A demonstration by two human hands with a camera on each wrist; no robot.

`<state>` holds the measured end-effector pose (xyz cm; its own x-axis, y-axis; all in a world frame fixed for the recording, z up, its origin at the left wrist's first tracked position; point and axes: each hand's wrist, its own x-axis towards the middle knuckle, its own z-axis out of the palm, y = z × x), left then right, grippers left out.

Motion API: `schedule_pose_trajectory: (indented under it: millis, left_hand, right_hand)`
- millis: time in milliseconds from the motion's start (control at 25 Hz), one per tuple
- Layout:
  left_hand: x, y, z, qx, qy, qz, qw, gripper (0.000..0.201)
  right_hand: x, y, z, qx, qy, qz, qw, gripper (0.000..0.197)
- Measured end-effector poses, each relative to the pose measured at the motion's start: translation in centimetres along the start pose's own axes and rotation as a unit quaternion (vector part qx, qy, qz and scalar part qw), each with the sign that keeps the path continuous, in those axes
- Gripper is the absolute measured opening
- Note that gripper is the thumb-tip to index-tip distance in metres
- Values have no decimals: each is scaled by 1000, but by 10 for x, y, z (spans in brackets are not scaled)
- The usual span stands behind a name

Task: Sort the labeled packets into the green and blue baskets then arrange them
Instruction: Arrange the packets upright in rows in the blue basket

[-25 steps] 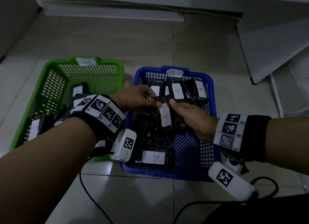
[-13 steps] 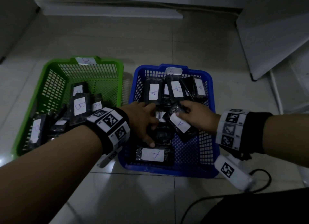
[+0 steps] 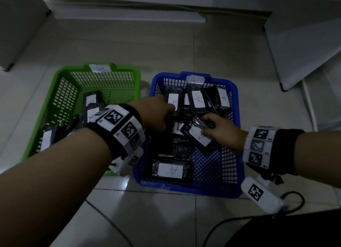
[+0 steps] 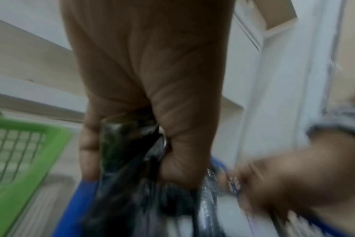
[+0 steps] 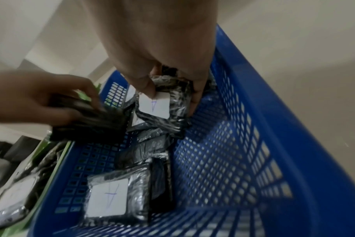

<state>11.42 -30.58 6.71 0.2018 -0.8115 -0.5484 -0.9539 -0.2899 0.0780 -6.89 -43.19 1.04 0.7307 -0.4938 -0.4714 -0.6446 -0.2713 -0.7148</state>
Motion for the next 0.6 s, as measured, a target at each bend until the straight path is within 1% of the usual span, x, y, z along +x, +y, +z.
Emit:
schedule_pose_trajectory:
  millis: [120,200,280,360,440,480,520,600]
  left_hand:
    - [-6,-16,-17,-87,51,-1,995,30]
    - [-11,-28,-20,-198,80,-12,977,24]
    - [-15,-36,-16,-288,93,-15,953,23]
    - [-17,-40,-7,-328,88,-16,940,25]
    - [-16,-41,1,-353,88,-26,931,29]
    - [-15,-42,3,-374,95,-34,922,29]
    - [-14,-45,3,-401,104,-43,909,29]
    - [-13,-52,2,-455,120,-52,881,27]
  right_hand:
    - [1,2,5,40,13,30,999,41]
    - [0,-3,9,70,16,41,997,41]
    - [1,-11,13,105,-10,38,994,39]
    - [3,-17,16,110,-40,36,992,39]
    - [5,-20,13,76,-36,53,995,37]
    - [4,-20,11,64,-27,66,995,37]
    - [3,-21,11,60,-23,76,995,39]
    - [-2,-27,15,85,-55,85,991,43]
